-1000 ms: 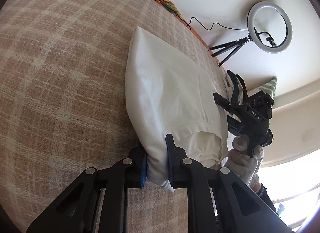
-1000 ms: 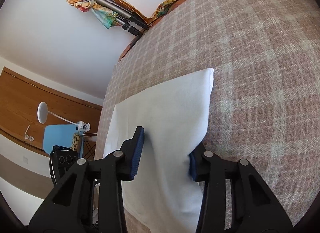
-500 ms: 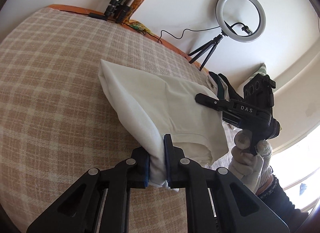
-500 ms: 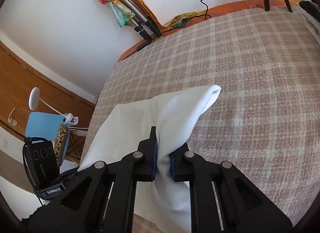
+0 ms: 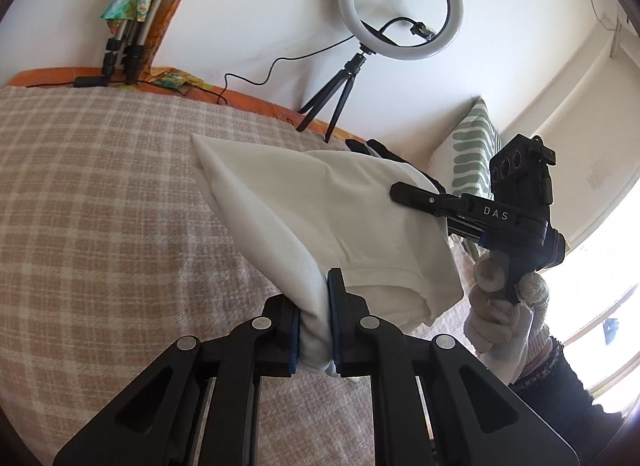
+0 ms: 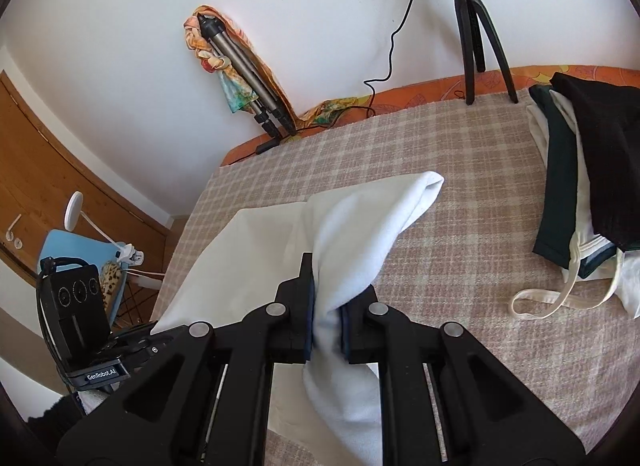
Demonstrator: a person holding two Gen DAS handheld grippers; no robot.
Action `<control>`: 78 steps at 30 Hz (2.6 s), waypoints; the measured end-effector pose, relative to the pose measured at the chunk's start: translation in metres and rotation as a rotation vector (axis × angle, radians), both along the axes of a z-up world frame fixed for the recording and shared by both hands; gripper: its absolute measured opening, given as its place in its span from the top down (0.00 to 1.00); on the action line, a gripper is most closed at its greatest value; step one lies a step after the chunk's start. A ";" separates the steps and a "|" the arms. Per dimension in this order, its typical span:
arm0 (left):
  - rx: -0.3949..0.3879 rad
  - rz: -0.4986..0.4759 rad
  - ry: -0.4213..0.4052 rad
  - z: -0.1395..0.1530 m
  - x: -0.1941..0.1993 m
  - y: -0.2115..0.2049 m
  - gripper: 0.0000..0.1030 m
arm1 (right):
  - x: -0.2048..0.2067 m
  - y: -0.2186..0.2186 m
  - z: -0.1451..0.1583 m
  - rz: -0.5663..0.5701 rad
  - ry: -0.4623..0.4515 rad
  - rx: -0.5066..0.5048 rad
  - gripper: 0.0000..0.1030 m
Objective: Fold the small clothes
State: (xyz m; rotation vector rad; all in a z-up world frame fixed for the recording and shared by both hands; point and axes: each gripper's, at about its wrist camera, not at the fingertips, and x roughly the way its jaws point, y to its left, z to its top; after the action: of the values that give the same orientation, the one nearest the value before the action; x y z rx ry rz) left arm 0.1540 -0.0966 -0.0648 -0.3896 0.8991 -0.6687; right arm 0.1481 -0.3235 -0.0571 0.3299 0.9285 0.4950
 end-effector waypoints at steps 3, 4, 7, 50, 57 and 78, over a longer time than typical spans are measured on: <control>-0.007 -0.038 -0.021 0.008 0.010 -0.028 0.90 | 0.000 -0.033 0.013 -0.040 -0.021 -0.024 0.89; -0.006 -0.051 -0.030 0.010 0.014 -0.038 0.90 | 0.001 -0.044 0.017 -0.055 -0.028 -0.033 0.89; -0.004 -0.087 -0.058 0.019 0.026 -0.071 0.90 | 0.003 -0.076 0.030 -0.096 -0.050 -0.057 0.89; 0.313 -0.143 -0.261 0.016 0.109 -0.287 0.35 | 0.102 -0.300 0.026 -0.507 -0.073 -0.497 0.24; 0.372 -0.112 -0.308 0.035 0.088 -0.283 0.23 | 0.082 -0.281 0.042 -0.517 -0.108 -0.531 0.13; 0.333 -0.033 -0.431 0.111 -0.018 -0.183 0.20 | -0.045 -0.161 0.127 -0.521 -0.278 -0.541 0.00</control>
State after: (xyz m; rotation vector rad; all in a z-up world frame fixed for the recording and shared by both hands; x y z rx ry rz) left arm 0.1356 -0.2799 0.0462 0.0687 0.5892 -0.5898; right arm 0.1034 -0.4847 0.0696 0.0004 0.6381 -0.1923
